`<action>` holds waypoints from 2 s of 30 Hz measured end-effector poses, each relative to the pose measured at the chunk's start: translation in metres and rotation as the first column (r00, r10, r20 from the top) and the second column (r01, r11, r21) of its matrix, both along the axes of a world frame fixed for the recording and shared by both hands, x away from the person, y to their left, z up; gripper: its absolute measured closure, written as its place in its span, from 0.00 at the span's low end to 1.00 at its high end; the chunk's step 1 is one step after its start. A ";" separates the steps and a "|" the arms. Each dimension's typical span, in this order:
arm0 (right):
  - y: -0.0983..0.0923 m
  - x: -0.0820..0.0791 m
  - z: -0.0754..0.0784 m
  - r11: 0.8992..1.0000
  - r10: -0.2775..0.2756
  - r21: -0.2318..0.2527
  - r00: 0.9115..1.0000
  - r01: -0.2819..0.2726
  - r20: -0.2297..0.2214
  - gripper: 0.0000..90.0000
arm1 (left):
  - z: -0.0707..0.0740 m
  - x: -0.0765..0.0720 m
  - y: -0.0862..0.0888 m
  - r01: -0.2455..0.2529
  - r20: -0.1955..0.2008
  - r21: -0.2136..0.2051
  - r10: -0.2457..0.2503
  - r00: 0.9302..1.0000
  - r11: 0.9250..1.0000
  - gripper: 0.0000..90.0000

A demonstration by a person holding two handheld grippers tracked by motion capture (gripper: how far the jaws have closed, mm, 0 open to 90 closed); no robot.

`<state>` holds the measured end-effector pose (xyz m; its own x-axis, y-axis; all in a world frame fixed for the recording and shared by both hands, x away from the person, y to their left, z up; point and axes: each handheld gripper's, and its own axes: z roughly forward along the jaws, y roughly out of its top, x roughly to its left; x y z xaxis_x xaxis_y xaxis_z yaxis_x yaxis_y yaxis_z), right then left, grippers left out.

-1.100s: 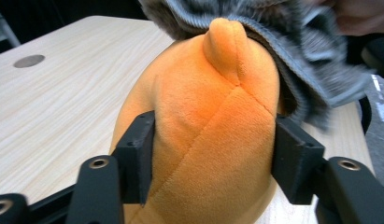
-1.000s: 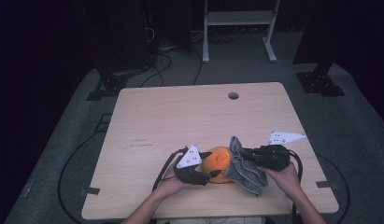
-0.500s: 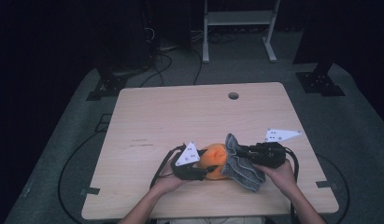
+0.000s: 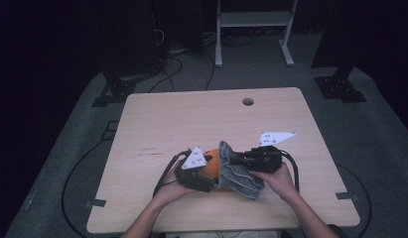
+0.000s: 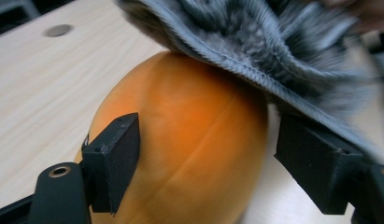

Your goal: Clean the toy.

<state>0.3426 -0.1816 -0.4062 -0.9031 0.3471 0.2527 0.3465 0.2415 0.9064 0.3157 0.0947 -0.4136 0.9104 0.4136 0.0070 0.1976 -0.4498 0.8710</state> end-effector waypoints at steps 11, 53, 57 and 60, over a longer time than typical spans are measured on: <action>-0.028 -0.025 -0.020 0.997 -0.002 -0.075 1.000 0.001 -0.025 0.86 | -0.012 0.007 -0.003 -0.044 -0.053 -0.076 0.040 0.998 0.996 0.34; -0.165 -0.034 -0.043 0.921 -0.348 -0.189 0.937 0.341 -0.004 0.61 | -0.006 -0.001 -0.021 0.034 0.010 0.000 -0.034 0.999 0.999 0.61; -0.168 -0.036 -0.038 0.904 -0.387 -0.183 0.921 0.386 0.033 0.51 | -0.003 0.001 -0.020 0.008 0.022 0.001 -0.008 1.000 1.000 0.61; -0.169 -0.037 -0.034 0.899 -0.403 -0.162 0.913 0.407 0.055 0.49 | -0.002 0.005 -0.018 -0.013 0.020 -0.017 0.013 1.000 1.000 0.61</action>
